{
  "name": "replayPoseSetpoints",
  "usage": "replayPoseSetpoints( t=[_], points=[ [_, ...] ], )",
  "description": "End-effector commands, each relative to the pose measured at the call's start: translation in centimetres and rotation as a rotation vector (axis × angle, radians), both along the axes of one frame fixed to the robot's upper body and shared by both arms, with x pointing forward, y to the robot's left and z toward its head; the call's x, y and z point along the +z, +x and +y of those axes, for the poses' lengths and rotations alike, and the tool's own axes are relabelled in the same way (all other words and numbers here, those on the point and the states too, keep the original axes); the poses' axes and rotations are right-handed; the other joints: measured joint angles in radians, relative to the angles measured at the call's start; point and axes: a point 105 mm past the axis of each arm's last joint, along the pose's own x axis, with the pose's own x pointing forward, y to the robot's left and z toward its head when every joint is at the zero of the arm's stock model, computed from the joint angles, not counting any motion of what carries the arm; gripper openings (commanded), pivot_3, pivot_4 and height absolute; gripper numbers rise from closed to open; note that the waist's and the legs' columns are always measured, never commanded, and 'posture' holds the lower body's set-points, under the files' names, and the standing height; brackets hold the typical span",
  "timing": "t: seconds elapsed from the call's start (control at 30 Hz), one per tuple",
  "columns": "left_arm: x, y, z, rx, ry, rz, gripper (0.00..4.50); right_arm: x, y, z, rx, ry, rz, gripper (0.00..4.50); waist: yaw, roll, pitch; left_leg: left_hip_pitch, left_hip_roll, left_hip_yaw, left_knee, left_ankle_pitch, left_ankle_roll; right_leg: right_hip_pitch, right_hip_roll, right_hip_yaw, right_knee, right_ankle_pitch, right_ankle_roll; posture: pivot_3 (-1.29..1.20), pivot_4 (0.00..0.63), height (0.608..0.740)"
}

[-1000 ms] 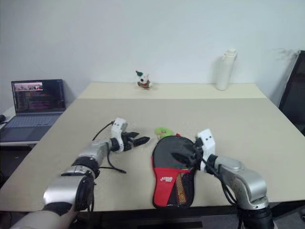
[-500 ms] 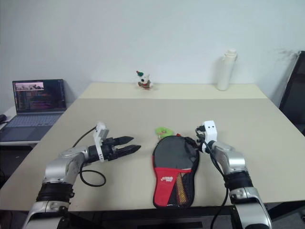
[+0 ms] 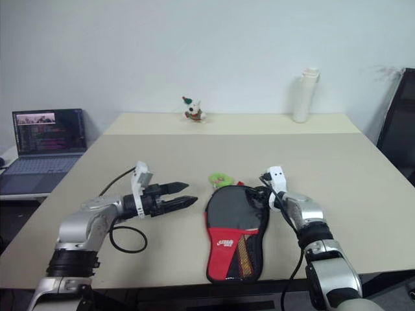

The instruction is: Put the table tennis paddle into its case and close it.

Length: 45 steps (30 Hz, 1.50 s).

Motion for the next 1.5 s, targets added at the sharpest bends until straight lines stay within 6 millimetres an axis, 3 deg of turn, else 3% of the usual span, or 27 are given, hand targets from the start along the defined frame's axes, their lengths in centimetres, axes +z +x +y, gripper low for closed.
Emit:
replayPoseSetpoints(
  t=[0.03, 0.13, 0.73, 1.1, 1.2, 1.33, 1.5],
  points=[
    [1.4, -0.1, -0.3, -0.017, -0.001, -0.049, 4.50, 0.5, -0.5, 1.3, 0.068, 0.009, -0.022, 0.84, 0.000, 0.000, 0.000, 0.000, 0.000, 0.000, 0.000, 0.000, 0.000, 0.000, 0.000, 0.000, 0.000, 0.000, 0.000, 0.00, 0.150, 0.740],
    [1.3, -0.1, -0.5, -0.021, 0.000, -0.048, 4.50, 0.6, -0.6, 1.5, 0.080, 0.007, -0.030, 0.01, -0.002, 0.000, 0.000, 0.000, 0.000, 0.000, 0.000, 0.000, 0.000, 0.000, 0.000, 0.000, 0.000, 0.000, 0.000, 0.00, 0.150, 0.740],
    [0.8, 0.0, -0.9, -0.027, 0.002, -0.036, 4.50, 1.2, -0.8, 2.4, 0.142, -0.018, -0.085, 0.01, -0.003, 0.000, 0.000, 0.000, 0.000, 0.000, 0.000, 0.000, 0.000, 0.000, 0.000, 0.000, 0.000, 0.000, 0.000, 0.00, 0.150, 0.740],
    [0.4, 1.1, -0.4, 0.031, 0.017, -0.042, 4.50, 0.1, -0.7, 0.2, 0.068, -0.076, -0.054, 0.01, 0.006, 0.000, 0.000, 0.000, -0.001, 0.000, 0.000, 0.000, 0.000, 0.000, -0.001, 0.000, 0.000, 0.000, 0.000, 0.00, 0.150, 0.740],
    [0.5, 1.9, -0.3, 0.071, 0.015, -0.057, 4.50, 0.3, -0.5, -0.7, -0.001, -0.087, -0.065, 0.76, 0.008, 0.000, 0.000, -0.001, -0.001, -0.001, 0.000, 0.000, 0.000, 0.000, -0.002, -0.001, 0.000, 0.000, 0.000, 0.00, 0.150, 0.740],
    [0.6, 3.1, 0.2, 0.144, 0.009, -0.071, 4.50, 1.7, -1.3, -1.4, -0.025, -0.061, -0.104, 2.15, 0.012, 0.000, 0.000, -0.001, -0.002, -0.001, 0.000, 0.000, 0.000, 0.000, -0.002, -0.001, 0.000, 0.000, 0.000, 0.00, 0.150, 0.740],
    [0.7, 4.8, 1.0, 0.236, 0.003, -0.066, 4.50, 5.7, -3.9, -1.9, -0.016, 0.041, -0.202, 3.91, 0.011, 0.000, 0.000, -0.002, -0.002, -0.001, 0.000, 0.000, 0.000, 0.000, -0.002, -0.001, 0.000, 0.000, 0.000, 0.00, 0.150, 0.740]
  ],
)
